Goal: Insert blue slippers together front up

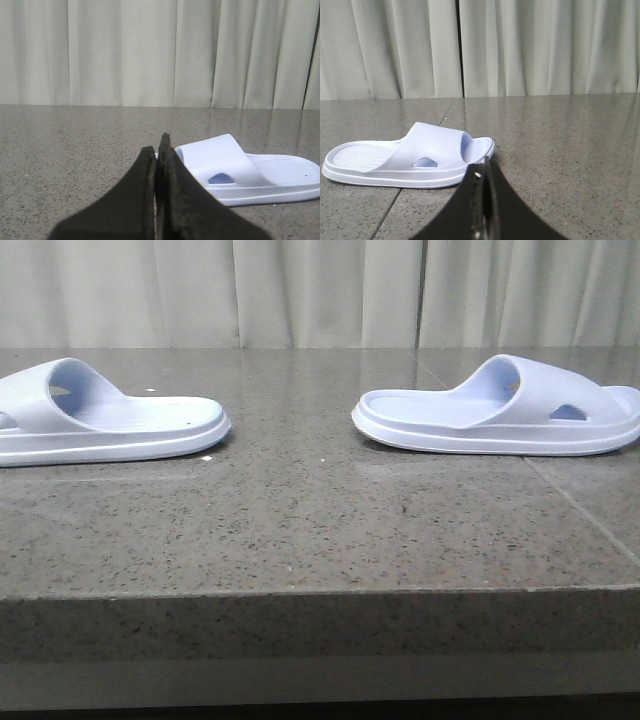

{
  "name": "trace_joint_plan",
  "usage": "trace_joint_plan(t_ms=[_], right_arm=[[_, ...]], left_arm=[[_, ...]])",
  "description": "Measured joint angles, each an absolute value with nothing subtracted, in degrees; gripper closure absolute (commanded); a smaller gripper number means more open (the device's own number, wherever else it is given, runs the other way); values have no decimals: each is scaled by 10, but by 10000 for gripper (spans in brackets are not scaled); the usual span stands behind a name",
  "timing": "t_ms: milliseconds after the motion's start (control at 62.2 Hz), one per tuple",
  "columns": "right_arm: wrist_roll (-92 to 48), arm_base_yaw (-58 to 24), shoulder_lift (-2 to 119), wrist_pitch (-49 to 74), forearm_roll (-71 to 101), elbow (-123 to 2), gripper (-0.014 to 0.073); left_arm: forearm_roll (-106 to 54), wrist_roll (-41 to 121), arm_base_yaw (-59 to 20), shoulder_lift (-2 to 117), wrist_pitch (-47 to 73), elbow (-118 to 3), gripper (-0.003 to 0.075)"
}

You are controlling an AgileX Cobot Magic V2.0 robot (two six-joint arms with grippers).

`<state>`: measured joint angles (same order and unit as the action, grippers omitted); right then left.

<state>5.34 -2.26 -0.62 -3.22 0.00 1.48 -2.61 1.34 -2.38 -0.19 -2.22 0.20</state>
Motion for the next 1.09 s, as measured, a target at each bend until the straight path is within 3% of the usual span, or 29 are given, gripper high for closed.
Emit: trace_joint_plan(t_ms=[1093], right_arm=[[53,-23,-6,7,0,-4,712]], left_arm=[[-32,13,-24,-2,-61,-15,741]])
